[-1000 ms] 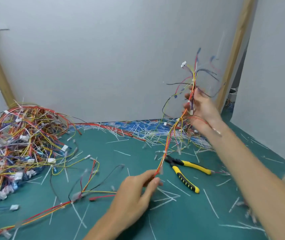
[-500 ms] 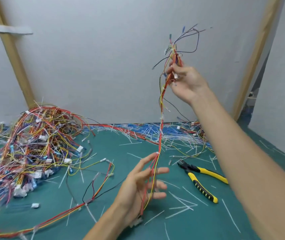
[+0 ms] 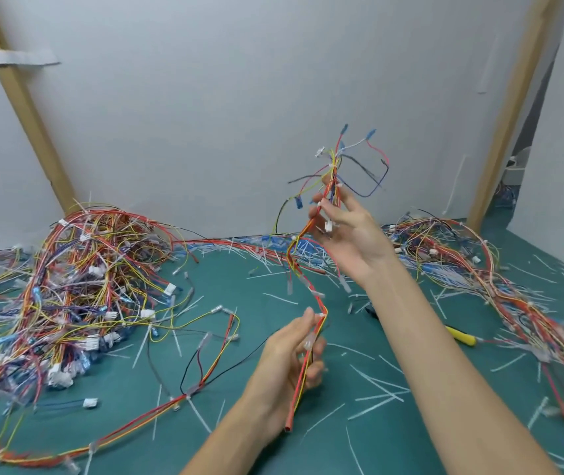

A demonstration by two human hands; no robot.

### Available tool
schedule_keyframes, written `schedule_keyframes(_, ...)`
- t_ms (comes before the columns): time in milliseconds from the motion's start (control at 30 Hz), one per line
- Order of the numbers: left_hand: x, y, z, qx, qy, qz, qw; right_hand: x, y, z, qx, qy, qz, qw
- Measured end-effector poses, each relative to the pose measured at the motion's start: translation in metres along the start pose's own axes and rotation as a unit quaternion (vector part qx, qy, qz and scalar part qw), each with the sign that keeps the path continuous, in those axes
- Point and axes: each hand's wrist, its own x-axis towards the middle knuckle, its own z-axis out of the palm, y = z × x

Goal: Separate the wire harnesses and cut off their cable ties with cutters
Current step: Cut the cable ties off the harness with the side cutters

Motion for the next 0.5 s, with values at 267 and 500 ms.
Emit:
schedule_keyframes(267,-0.002,-0.005,0.001,0.117,-0.062,0.030,0.991,-0.015,0.002,-0.011,-0.266,-0.013,0.012,0.964)
schedule_keyframes(500,-0.012,-0.012,0.007,0.375,-0.066,0.141,0.914,-0.014,0.005,-0.017,-0.320,-0.027,-0.029,0.947)
